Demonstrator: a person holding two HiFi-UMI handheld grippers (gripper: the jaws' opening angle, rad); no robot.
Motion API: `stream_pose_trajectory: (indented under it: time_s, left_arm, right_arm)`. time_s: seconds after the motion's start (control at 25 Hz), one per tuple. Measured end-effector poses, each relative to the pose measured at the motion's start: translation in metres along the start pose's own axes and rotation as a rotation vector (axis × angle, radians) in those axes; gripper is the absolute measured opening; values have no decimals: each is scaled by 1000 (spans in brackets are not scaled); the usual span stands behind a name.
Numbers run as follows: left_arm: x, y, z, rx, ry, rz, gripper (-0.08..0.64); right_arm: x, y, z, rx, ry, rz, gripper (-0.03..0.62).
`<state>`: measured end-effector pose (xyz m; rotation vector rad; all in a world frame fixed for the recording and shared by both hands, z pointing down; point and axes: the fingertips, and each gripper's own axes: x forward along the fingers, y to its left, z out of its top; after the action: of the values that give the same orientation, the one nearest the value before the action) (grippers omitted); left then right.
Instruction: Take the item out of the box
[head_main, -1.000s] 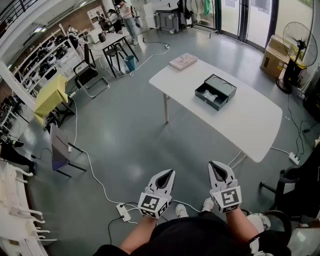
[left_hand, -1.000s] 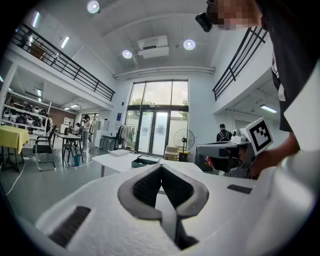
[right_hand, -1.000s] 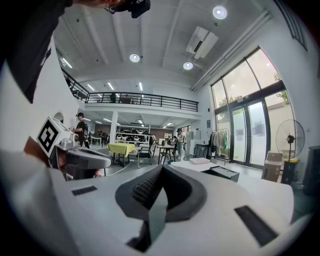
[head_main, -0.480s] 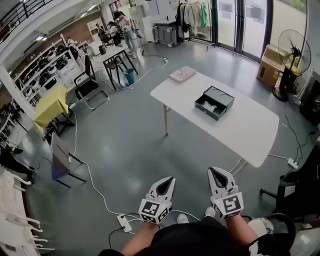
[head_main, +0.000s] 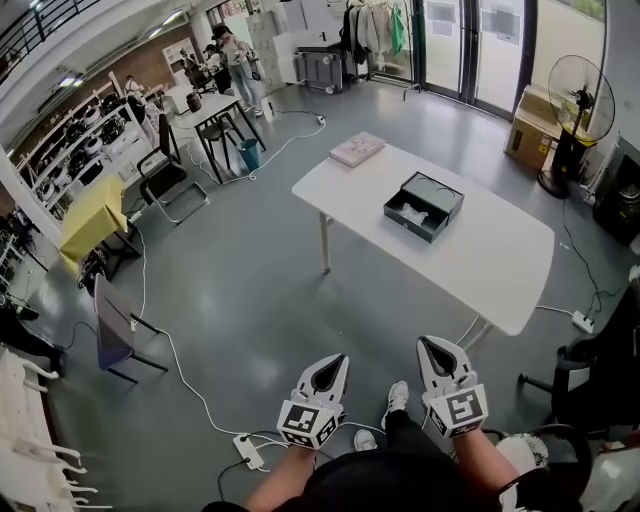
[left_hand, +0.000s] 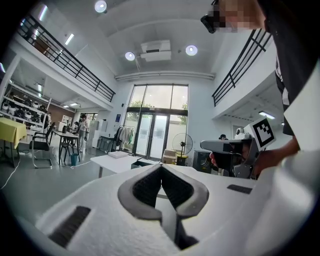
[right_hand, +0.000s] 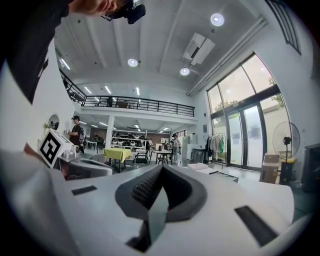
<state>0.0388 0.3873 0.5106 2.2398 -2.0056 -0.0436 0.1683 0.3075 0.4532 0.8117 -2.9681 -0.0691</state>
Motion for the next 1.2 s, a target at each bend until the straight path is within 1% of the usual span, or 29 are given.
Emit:
stream_pose_trajectory:
  time_s: [0.16, 0.28, 0.48, 0.72, 0.88, 1.04, 1.2]
  left_arm:
    - [20, 14, 6, 22, 3, 12, 11]
    - [42, 25, 11, 52, 5, 15, 11]
    - [82, 54, 27, 69, -13, 36, 11]
    - [125, 81, 49, 98, -29, 47, 11]
    - [159, 91, 52, 134, -15, 49, 11]
    - [192, 98, 61, 136, -16, 52, 11]
    - [215, 97, 63, 147, -9, 50, 11]
  right_arm:
    - [19, -11, -1, -1, -3, 24, 6]
    - [38, -27, 1, 1, -24, 30, 6]
    - [76, -59, 3, 17, -32, 15, 6]
    - [121, -98, 14, 5, -43, 6, 6]
    - [146, -122, 12, 11, -44, 31, 6]
    - [168, -144, 7, 22, -28, 62, 7]
    - [182, -156, -1, 14, -23, 108, 6]
